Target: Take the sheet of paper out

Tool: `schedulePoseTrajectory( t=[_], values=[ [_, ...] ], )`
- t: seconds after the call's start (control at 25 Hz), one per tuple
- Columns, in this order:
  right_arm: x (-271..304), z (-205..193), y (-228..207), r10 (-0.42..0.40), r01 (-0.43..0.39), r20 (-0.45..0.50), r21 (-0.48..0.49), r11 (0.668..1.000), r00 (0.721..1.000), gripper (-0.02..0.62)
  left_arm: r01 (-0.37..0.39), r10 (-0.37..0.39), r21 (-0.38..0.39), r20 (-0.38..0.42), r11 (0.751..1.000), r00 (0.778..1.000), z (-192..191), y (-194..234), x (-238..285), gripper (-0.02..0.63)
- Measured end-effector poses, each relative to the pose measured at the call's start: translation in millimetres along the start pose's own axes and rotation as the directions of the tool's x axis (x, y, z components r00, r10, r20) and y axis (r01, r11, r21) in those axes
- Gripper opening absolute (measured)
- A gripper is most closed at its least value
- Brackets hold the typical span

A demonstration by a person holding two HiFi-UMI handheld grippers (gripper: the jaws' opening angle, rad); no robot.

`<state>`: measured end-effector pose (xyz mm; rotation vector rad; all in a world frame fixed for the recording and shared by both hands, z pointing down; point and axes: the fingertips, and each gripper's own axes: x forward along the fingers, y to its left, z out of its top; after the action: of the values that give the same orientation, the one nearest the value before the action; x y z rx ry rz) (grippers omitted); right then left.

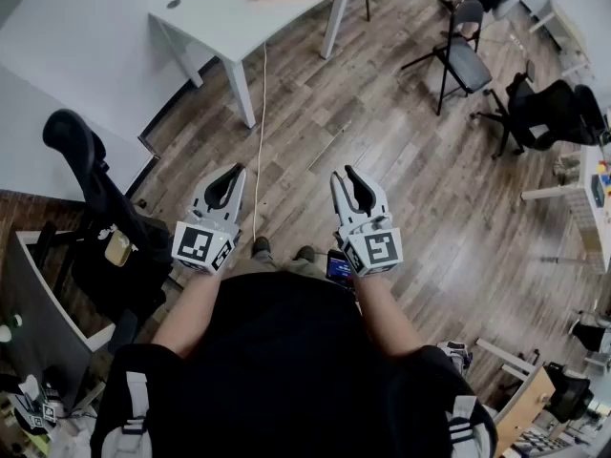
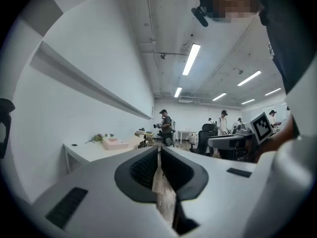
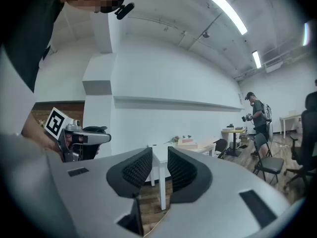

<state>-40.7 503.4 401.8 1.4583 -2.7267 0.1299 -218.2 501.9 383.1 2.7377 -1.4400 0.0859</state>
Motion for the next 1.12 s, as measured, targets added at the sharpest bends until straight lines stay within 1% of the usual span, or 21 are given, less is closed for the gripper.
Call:
schedulePoseTrajectory(
  t=[0.28,0.4,0.64,0.88,1.12],
  values=[
    [-7.3,-6.0,-8.0,-0.012,0.012,0.01,-0.007,1.0,1.0,0.098,0.002,-0.002,-0.027,0.012,1.0,1.0,-10.1,-6.5,1.0,0.003],
    [-17.2,-2.8,-19.5,-0.026,0.026,0.033,0.02,0.999,0.999,0.13,0.0,0.001,-0.044,0.014,0.999,1.0,-11.4,-6.5,2.9,0.003],
    [-33.8,-6.4,-34.4,-0.037,0.037,0.017,0.026,0.999,0.999,0.126,0.007,-0.006,-0.071,0.022,0.997,1.0,-8.8,-12.4,6.7,0.003],
    [-50.2,-7.7,-50.4,-0.046,0.045,0.028,0.039,0.998,0.999,0.11,0.027,-0.026,-0.066,0.014,0.997,1.0,-10.5,-30.1,14.9,0.003],
    [-60.9,-11.5,-57.5,-0.033,0.032,0.044,0.031,0.999,0.998,0.112,0.016,-0.016,-0.041,0.015,0.999,1.0,-10.6,-44.4,22.7,0.003]
  ],
)
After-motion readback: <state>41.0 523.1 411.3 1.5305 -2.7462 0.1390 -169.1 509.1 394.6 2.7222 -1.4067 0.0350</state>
